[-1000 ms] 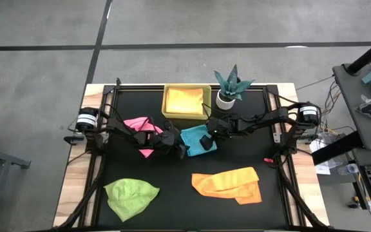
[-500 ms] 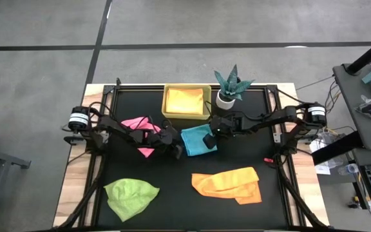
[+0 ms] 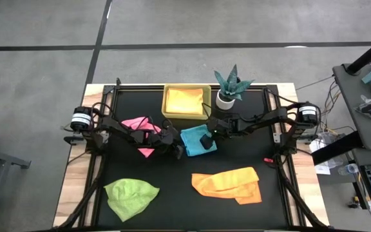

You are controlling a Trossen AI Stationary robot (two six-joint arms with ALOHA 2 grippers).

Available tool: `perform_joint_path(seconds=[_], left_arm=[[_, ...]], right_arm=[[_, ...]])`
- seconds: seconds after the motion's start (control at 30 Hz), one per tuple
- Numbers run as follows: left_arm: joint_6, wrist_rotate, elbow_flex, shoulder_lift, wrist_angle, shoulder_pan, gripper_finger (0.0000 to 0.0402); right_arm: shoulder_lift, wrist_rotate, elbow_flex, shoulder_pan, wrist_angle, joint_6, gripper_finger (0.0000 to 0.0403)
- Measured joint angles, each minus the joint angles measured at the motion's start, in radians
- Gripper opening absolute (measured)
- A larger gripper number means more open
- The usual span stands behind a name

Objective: Fold microfiber towels
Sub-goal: Put the blue microfiber cloth into the yellow bin

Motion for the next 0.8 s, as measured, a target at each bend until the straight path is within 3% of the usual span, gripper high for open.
perform_joint_path(seconds=[0.2,0.4,0.53,0.8], left_arm=[[0.004,-0.002,-0.003,0.002,0.001,0.0,0.0242],[0.007,-0.003,-0.003,0.002,0.001,0.0,0.0242],[0.027,-0.004,-0.003,0.002,0.0,0.0,0.0242],[0.118,-0.004,-0.007,-0.031,-0.036,0.001,0.0242]], right_arm=[[0.054,-0.153,0.0,0.003,0.189,0.005,0.0302],[0.084,-0.198,-0.001,0.003,0.269,0.029,0.027],[0.088,-0.196,-0.001,0.005,0.269,0.03,0.0211],[0.075,-0.195,-0.004,0.008,0.268,-0.004,0.0039]])
